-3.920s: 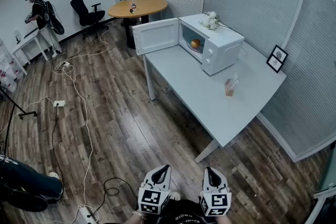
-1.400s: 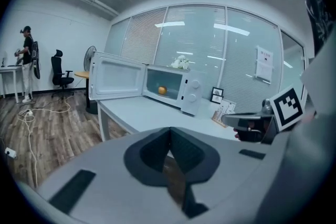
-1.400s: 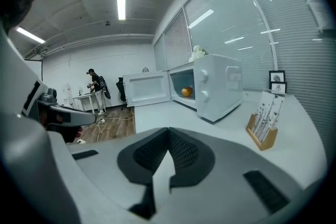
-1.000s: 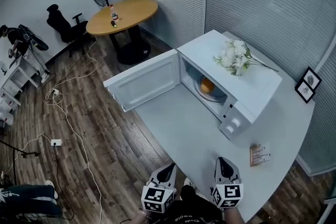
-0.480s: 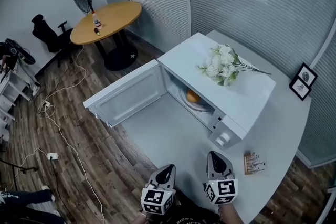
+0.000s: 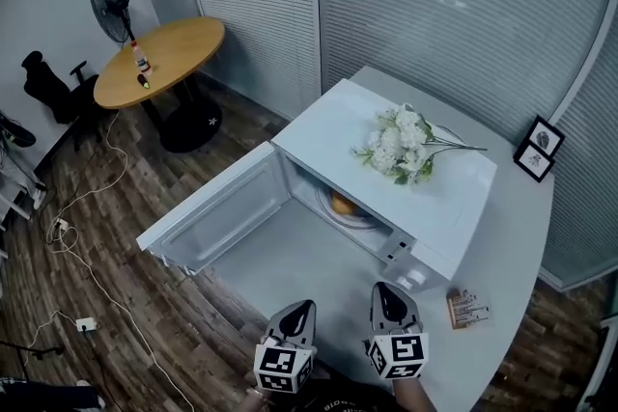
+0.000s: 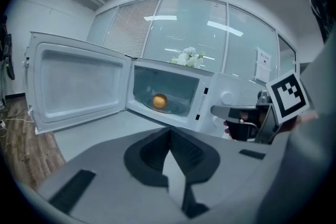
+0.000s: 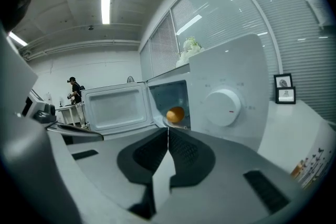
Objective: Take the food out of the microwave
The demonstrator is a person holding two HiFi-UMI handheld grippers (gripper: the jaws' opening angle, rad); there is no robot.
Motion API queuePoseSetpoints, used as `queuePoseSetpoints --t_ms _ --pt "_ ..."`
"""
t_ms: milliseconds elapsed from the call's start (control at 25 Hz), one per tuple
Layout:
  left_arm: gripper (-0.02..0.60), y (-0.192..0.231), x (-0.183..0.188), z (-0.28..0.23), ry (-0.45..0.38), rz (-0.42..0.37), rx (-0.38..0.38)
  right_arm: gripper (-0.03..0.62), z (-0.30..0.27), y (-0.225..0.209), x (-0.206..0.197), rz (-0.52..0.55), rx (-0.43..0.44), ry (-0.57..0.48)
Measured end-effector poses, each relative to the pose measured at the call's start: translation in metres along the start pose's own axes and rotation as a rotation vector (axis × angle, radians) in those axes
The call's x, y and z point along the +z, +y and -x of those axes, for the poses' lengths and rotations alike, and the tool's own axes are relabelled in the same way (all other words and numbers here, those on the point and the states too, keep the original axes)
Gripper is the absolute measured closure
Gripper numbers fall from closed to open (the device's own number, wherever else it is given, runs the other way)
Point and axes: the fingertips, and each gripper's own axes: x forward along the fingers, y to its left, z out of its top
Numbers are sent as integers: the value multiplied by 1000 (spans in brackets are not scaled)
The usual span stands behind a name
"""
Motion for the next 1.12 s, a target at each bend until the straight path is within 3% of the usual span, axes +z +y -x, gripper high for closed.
queuePoseSetpoints --t_ms 280,800,840,920,1120 --pt "574 32 16 -17 -5 -22 -29 589 -26 8 12 -11 -66 -7" --pt "574 68 29 -34 14 -80 -162 586 -87 23 32 -37 -147 -6" --pt "574 71 30 -35 18 -82 -171 577 -92 24 34 -42 -146 -4" --pt "574 76 31 -38 21 -88 -190 483 -101 26 36 -50 -147 1" --pt "574 78 33 -42 28 -106 -241 420 -121 24 42 -60 -162 13"
